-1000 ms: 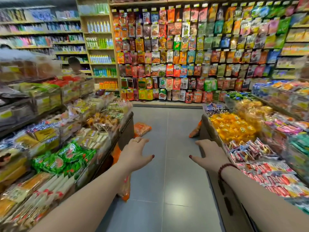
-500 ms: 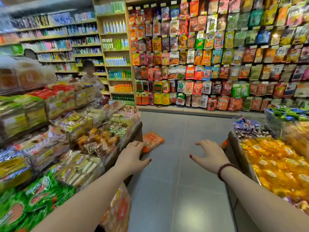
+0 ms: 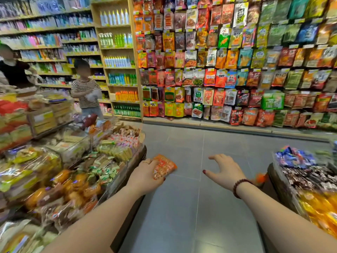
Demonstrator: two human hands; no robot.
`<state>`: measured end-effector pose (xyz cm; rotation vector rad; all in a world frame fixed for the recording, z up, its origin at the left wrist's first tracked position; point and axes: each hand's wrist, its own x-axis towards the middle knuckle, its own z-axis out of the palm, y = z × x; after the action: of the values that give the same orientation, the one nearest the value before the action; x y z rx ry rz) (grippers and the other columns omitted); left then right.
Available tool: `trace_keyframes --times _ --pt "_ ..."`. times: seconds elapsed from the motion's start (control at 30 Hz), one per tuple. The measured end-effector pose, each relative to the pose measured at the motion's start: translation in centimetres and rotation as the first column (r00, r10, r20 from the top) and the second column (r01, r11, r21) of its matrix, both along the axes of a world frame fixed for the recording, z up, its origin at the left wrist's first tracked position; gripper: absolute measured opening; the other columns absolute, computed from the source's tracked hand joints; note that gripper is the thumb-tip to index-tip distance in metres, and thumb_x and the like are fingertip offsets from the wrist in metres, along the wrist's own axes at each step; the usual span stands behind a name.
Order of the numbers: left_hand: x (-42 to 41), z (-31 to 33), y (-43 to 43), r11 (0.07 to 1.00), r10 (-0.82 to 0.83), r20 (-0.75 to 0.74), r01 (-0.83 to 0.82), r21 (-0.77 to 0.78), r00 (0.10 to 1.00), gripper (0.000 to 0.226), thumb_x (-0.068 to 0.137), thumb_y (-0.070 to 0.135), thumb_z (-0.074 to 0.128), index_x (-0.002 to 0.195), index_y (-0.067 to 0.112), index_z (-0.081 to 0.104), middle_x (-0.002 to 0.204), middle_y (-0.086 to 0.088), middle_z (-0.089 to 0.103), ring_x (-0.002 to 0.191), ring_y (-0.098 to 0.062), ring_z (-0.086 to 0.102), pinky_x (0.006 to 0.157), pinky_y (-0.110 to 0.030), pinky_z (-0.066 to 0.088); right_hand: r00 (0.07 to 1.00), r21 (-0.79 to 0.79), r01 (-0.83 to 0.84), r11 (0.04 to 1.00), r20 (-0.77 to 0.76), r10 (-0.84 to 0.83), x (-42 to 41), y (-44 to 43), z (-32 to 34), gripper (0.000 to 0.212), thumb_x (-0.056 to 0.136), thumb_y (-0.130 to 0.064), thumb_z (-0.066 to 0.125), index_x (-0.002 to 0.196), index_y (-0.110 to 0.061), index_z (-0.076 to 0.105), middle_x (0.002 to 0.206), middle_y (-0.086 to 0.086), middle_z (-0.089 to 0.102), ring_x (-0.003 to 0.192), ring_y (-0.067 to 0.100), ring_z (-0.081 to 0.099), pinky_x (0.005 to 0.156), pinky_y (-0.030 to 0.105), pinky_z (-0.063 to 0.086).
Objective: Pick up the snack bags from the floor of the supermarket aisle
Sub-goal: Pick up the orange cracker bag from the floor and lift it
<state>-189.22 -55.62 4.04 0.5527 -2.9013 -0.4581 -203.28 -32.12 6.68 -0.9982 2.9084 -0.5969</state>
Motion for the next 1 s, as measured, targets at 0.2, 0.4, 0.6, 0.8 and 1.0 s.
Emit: trace_keyframes --times 0.2,0.4,0.6,0.8,1.0 --pt "-12.4 -1.4 -5.2 1.000 0.013 0.041 -0.014 0.017 0.999 0.074 0.076 0.054 0.052 0.141 0.020 0.041 0.140 -0.003 0.046 0.129 -0.023 0.042 0.101 -0.036 0.043 0.999 0.034 -0.024 0.999 0.030 0.023 -12.7 -6.1 -1.0 0.059 0.086 -0.049 0.059 0.137 -0.024 0.043 0.141 -0.002 0.045 0.134 0.020 0.036 0.110 0.036 0.032" --pt "-24.1 -3.7 -10.2 0.995 0.100 0.035 -0.101 0.018 0.994 0.066 0.085 0.046 0.058 0.143 0.020 0.039 0.144 -0.002 0.043 0.133 -0.020 0.038 0.106 -0.034 0.039 0.992 0.056 -0.118 0.991 0.044 0.115 -26.8 -12.5 -3.2 0.061 0.087 -0.049 0.058 0.140 -0.023 0.041 0.144 -0.001 0.043 0.135 0.018 0.036 0.110 0.034 0.032" --pt "-35.4 -4.3 -14.5 0.975 0.219 0.056 -0.220 0.031 0.974 0.065 0.086 0.044 0.059 0.143 0.022 0.038 0.144 0.000 0.042 0.133 -0.019 0.038 0.103 -0.030 0.037 0.970 0.071 -0.237 0.969 0.076 0.232 -40.8 -18.8 -4.0 0.061 0.086 -0.049 0.059 0.138 -0.022 0.043 0.143 0.001 0.044 0.133 0.020 0.039 0.110 0.034 0.032" --pt "-44.6 -5.8 -18.5 0.960 0.266 0.101 -0.273 0.061 0.959 0.065 0.085 0.046 0.059 0.142 0.023 0.039 0.141 0.000 0.045 0.129 -0.020 0.041 0.101 -0.031 0.040 0.956 0.076 -0.283 0.956 0.104 0.275 -51.3 -24.4 -5.3 0.058 0.086 -0.047 0.059 0.137 -0.022 0.044 0.142 0.000 0.045 0.131 0.020 0.040 0.107 0.034 0.034" --pt "-52.9 -8.2 -24.8 0.936 0.321 0.136 -0.335 0.103 0.937 0.066 0.084 0.045 0.061 0.142 0.023 0.039 0.137 0.000 0.045 0.119 -0.019 0.050 0.096 -0.031 0.045 0.941 0.108 -0.332 0.937 0.101 0.322 -60.6 -31.6 -7.8 0.059 0.086 -0.048 0.058 0.137 -0.022 0.043 0.141 0.000 0.045 0.131 0.020 0.039 0.108 0.035 0.034"
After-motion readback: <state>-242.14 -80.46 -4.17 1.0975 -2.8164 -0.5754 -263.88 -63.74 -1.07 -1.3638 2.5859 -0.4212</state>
